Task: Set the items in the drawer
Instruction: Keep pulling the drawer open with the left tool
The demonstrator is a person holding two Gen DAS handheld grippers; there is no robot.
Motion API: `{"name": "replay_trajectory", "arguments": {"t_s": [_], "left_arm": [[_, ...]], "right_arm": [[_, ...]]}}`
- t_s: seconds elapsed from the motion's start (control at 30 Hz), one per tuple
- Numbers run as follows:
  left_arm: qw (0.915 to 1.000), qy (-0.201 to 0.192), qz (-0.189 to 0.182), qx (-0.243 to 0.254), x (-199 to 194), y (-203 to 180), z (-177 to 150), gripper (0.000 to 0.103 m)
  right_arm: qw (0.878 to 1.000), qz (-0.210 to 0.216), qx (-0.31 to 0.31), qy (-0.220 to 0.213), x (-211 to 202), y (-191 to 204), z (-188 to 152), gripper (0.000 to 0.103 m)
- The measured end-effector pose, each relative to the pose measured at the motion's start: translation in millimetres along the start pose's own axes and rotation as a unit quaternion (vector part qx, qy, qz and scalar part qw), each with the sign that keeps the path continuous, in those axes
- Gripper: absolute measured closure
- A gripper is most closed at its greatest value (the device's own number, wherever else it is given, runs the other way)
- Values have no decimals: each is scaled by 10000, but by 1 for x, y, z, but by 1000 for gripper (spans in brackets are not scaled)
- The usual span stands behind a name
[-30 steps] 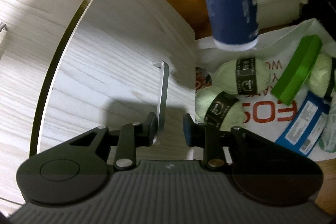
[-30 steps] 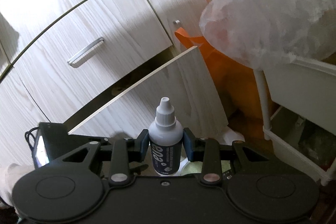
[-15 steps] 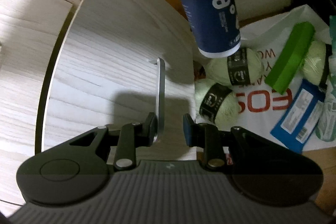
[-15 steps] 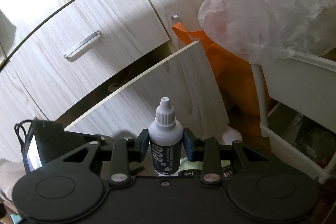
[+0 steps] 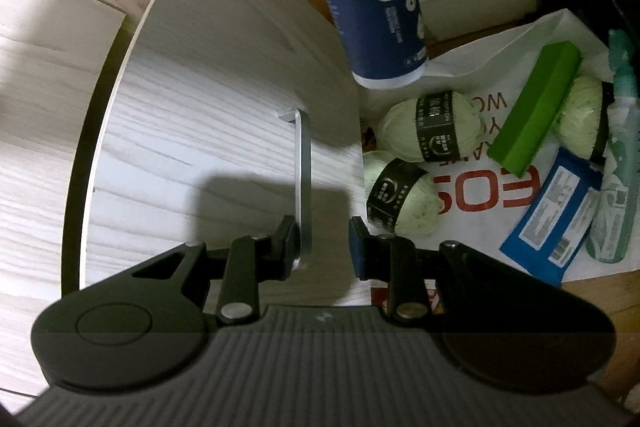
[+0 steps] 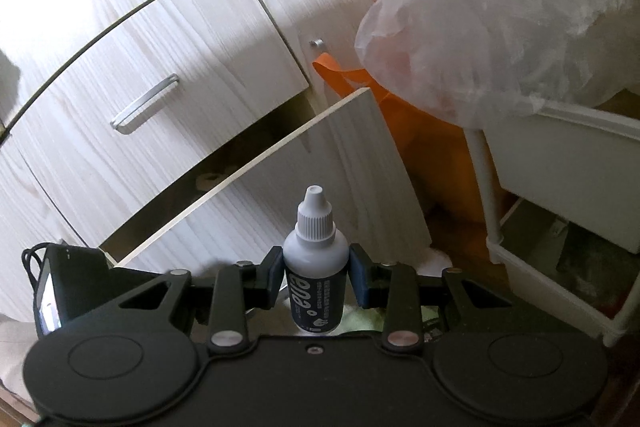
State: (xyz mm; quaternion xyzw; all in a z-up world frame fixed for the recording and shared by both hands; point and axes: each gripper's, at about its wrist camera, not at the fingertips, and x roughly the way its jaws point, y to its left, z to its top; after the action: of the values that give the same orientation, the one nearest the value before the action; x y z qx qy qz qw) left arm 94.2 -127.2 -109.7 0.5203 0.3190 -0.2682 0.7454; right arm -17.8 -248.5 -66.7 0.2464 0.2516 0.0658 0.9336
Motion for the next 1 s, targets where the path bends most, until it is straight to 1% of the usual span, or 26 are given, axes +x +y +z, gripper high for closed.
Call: {"name": "replay_trajectory", "arguments": {"t_s": [0.13, 0.37, 0.4, 0.47, 0.57, 0.7, 0.83, 0.87, 1.0], "left_arm": [[10000, -7, -89, 20, -11, -3, 1, 79], [9999, -56, -118, 95, -11, -14, 1, 79], [9999, -64, -142, 40, -12, -14, 1, 79], [9998, -82, -187, -65, -13, -14, 2, 79], [9998, -111, -128, -79, -15, -17, 3, 79], [9999, -130, -48, -74, -16, -21, 3, 79], [9998, -42, -167, -67, -18, -21, 7, 79], [9999, -31, -167, 28, -19, -24, 8, 79], [9998, 13, -179, -25, -22, -28, 12, 79]], "right_arm": [[10000, -17, 64, 5, -1, -4, 0, 63], [10000, -34, 44, -32, -3, -3, 1, 63], [10000, -42, 38, -30, -3, -3, 1, 63], [10000, -78, 40, -18, -4, -3, 1, 63], [9997, -243, 55, 3, -3, -4, 3, 63], [9998, -160, 117, -29, -4, -8, 4, 63], [9999, -156, 51, -36, -4, -6, 4, 63], [9999, -149, 43, -33, -4, -5, 4, 63], [9999, -147, 81, -40, -5, -7, 4, 63]]}}
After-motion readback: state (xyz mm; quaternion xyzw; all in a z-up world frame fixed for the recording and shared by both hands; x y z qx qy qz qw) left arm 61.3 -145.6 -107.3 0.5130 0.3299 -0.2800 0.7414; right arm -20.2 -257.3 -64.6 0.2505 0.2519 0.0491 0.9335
